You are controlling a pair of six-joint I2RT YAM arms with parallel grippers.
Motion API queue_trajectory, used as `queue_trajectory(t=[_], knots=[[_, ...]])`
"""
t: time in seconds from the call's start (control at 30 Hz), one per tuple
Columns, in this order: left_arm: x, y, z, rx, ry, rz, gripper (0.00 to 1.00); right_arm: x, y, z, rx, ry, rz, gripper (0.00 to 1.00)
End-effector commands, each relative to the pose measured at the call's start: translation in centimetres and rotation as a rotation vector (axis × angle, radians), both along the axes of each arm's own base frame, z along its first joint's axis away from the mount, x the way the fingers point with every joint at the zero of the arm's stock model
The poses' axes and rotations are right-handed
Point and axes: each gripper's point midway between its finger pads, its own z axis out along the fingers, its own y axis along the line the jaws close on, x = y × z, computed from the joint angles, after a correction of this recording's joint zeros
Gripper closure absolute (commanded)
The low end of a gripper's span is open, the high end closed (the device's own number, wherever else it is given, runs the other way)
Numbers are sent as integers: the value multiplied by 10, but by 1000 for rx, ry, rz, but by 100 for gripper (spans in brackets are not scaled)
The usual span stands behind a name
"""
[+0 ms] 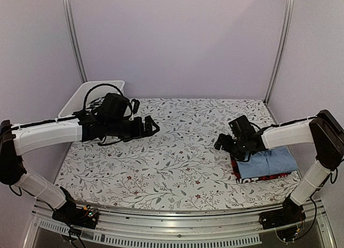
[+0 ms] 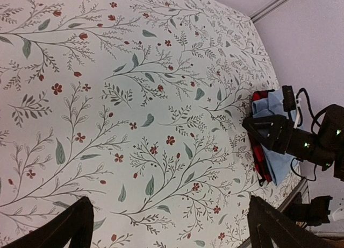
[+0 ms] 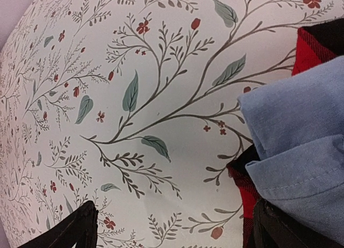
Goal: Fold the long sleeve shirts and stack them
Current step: Move the square-folded shirt to the corner of the board.
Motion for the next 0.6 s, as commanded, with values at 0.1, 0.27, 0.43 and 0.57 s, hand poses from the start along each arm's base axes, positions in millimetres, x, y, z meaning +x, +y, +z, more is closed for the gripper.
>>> queue_trajectory(t=[0.1, 0.27, 0.43, 0.57], knots=[[5, -4, -8, -23, 18, -1, 0, 1, -29, -4, -6, 8, -84, 1], [5, -5, -8, -18, 19, -2, 0, 9, -36, -7, 4, 11, -95, 1], [5, -3, -9, -14, 21, 1, 0, 8, -33, -8, 7, 17, -77, 1], [5, -3, -8, -14, 19, 2, 0, 6, -29, 1, 21, 4, -58, 1]])
